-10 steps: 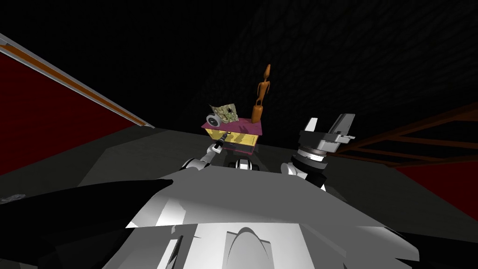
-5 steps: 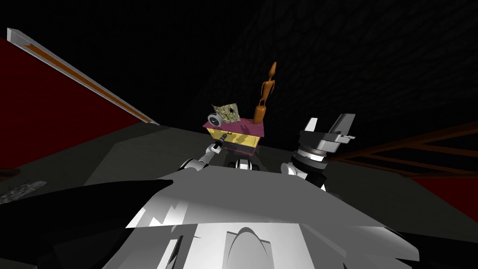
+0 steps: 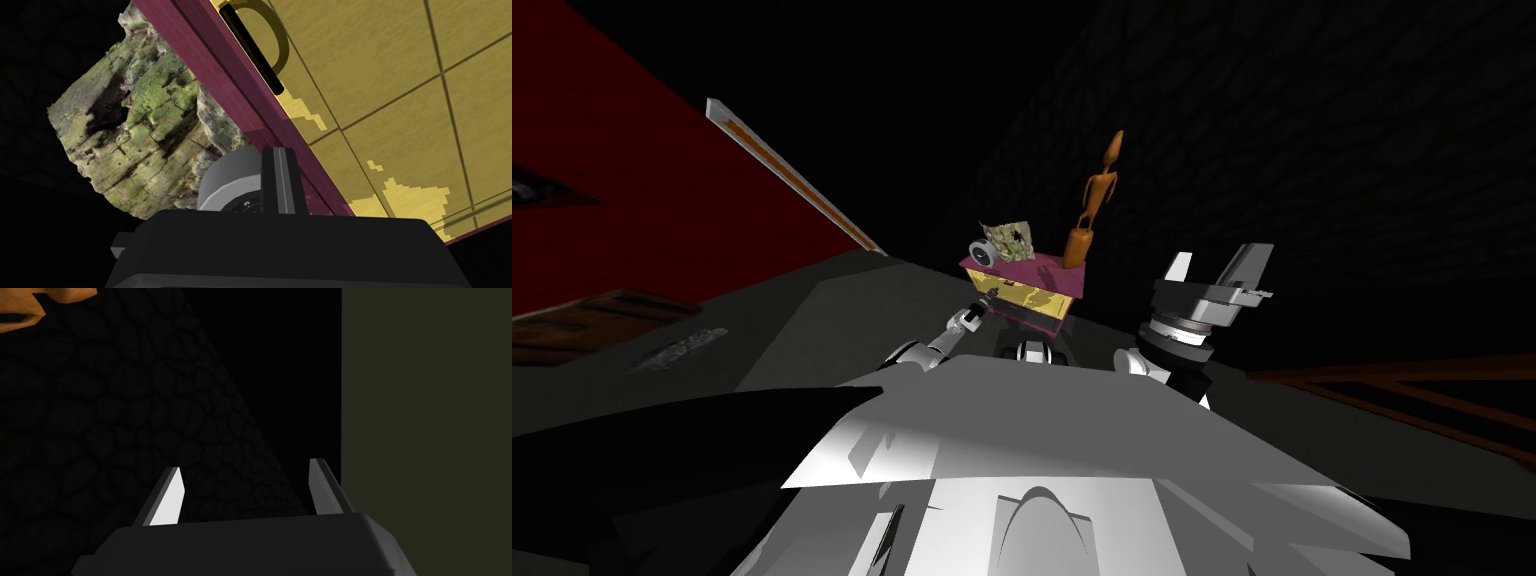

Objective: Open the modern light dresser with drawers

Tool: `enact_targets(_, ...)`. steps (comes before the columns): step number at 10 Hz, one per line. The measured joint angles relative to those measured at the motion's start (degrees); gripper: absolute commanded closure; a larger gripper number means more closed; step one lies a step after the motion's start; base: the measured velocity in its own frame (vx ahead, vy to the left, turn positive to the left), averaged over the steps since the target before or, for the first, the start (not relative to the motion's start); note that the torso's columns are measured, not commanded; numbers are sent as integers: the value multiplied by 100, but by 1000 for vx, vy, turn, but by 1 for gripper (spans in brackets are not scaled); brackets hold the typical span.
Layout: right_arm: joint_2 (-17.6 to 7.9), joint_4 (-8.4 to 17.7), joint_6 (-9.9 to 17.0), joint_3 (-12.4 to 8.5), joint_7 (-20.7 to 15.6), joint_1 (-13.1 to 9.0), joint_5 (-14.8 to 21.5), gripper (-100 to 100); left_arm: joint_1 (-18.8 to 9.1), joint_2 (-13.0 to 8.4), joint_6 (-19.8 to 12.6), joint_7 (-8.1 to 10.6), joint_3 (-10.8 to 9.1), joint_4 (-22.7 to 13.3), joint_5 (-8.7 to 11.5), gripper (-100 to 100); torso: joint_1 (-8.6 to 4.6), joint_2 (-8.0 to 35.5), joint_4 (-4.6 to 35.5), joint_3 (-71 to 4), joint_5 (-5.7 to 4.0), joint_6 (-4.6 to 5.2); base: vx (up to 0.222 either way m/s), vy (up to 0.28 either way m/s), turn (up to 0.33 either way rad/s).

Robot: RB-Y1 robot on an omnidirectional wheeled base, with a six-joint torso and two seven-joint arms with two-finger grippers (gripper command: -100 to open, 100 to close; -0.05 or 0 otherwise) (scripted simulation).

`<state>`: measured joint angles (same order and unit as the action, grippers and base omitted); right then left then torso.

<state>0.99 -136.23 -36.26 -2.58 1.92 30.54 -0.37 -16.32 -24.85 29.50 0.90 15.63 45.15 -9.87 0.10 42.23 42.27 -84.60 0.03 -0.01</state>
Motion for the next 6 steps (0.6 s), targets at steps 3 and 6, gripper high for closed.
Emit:
enact_targets(3,0,0,0,0,0,-1,0,0,125,-354,281,439,459,166,-78,100,-21,3,1,2,-5,4,6,-83,185)
enact_targets(6,-1,0,0,0,0,1,0,0,108,-315,281,432,454,123,-83,-100,-7,-28,-8,-18,-2,1,139,-43,-58)
